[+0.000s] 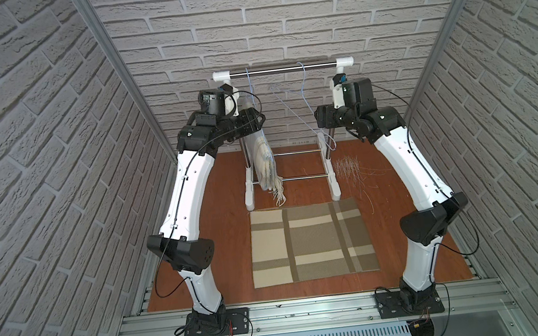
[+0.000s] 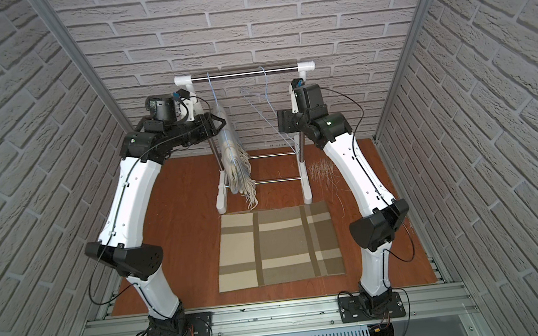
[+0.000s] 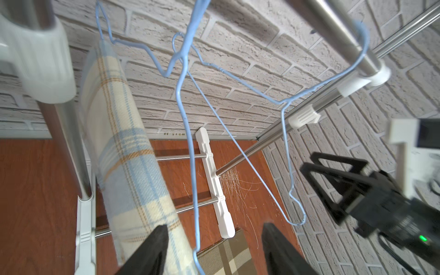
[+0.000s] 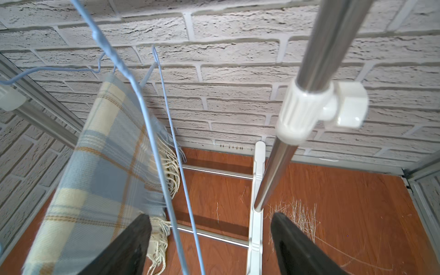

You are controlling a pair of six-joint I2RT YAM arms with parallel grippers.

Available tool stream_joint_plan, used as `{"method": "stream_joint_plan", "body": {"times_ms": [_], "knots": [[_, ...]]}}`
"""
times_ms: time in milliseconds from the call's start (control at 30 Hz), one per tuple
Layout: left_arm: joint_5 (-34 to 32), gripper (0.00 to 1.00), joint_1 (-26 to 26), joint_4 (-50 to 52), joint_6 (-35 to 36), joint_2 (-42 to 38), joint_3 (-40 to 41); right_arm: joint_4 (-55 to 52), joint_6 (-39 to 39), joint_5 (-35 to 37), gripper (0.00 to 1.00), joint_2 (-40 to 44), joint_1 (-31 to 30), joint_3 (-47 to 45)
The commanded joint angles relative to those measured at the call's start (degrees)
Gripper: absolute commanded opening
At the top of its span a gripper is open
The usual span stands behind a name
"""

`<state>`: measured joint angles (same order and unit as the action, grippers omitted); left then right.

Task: Hang the scarf on the hanger
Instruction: Place the hanger at the clothesline, then pick up the hanger from the clothesline.

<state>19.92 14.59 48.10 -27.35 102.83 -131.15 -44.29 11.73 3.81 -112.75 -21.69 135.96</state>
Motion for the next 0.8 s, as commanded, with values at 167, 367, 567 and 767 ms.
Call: {"method": "stream_joint_plan", "body": {"times_ms": [167,367,567,767], "knots": [[-1.1,0.67,1.4,-10.7,-2.5,-9.8,11.3,0.0,-1.6,-12.3,0.76,-6.7,1.1,4.7],[-1.6,0.66,1.7,-14.0,-4.3,-12.7,17.5,0.1,-1.6,-13.1,0.11,-8.2,1.1,5.9],[-1.1,0.65,2.5,-14.9,-4.9,-12.4,18.1,-0.1,-1.2,-13.1,0.03,-7.3,1.0,6.2],[-0.4,0.65,4.6,-15.1,-5.0,-10.6,16.0,-0.8,-3.3,-6.2,0.03,-4.6,-0.9,8.0]]}}
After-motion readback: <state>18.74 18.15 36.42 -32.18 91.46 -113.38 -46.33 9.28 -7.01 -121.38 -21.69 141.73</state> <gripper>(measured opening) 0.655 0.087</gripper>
